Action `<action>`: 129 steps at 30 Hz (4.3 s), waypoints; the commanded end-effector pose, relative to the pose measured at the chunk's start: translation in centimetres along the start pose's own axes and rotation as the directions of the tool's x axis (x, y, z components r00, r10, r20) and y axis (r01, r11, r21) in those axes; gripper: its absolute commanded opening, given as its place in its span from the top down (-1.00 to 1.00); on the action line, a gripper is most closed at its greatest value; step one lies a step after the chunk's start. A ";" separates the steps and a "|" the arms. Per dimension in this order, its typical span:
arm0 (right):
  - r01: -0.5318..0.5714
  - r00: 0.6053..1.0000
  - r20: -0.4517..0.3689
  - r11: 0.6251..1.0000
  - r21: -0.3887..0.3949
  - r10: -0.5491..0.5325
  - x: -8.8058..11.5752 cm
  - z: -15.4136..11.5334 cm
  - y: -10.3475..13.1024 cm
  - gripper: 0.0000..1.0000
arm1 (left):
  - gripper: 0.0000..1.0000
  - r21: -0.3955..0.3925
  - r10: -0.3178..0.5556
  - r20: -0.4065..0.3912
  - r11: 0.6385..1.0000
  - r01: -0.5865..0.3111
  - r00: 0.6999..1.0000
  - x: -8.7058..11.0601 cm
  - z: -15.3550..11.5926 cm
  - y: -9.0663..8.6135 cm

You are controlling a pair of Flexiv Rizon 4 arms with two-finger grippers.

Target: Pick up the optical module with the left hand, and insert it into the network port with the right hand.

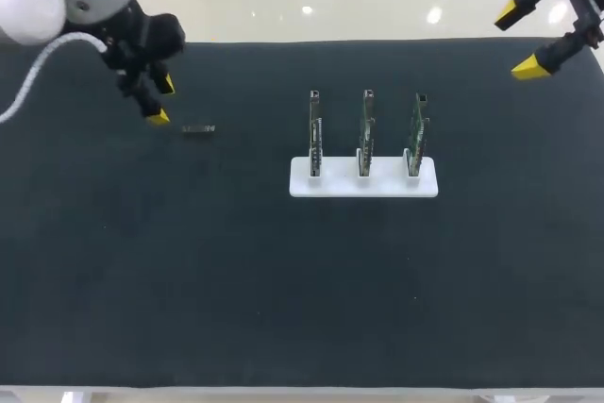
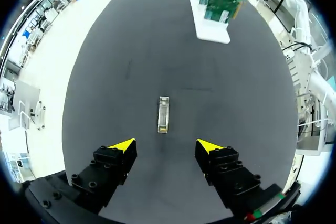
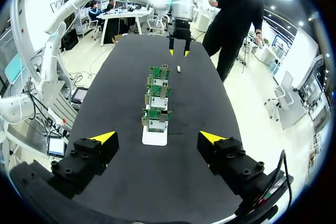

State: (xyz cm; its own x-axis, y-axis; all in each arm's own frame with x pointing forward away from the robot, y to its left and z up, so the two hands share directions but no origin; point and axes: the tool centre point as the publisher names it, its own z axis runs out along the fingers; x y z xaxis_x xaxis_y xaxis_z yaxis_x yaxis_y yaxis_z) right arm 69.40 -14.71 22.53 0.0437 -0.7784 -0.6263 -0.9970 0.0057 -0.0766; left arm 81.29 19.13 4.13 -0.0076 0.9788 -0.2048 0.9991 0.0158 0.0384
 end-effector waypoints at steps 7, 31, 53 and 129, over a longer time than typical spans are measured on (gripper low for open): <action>0.001 1.000 0.002 1.000 -0.001 -0.001 0.0 0.0 -0.1 -1.00 | -1.00 0.096 0.009 -0.068 0.995 -0.002 0.998 -0.7 3.2 1.4; 0.001 1.000 0.002 1.000 -0.001 -0.001 0.0 0.0 -0.1 -1.00 | -1.00 0.067 -0.009 -0.099 0.998 0.016 0.995 -0.5 5.1 0.9; 0.001 1.000 0.002 1.000 -0.001 -0.001 0.0 0.0 -0.1 -1.00 | -0.25 0.052 -0.007 -0.102 0.999 0.012 0.995 -0.5 5.4 -0.1; 0.001 1.000 0.002 1.000 -0.001 -0.001 0.0 0.0 -0.1 -1.00 | 1.00 -0.015 0.079 0.928 0.985 -0.174 0.363 -6.7 -20.2 -10.2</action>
State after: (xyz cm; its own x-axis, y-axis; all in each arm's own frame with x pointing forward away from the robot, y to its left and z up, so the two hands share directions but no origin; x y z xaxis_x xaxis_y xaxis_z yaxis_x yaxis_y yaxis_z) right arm 69.40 -14.70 22.54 0.0437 -0.7784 -0.6262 -0.9971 0.0055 -0.0764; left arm 70.38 17.01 25.27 0.1166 0.1849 -0.9758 0.9832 -0.1607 0.0870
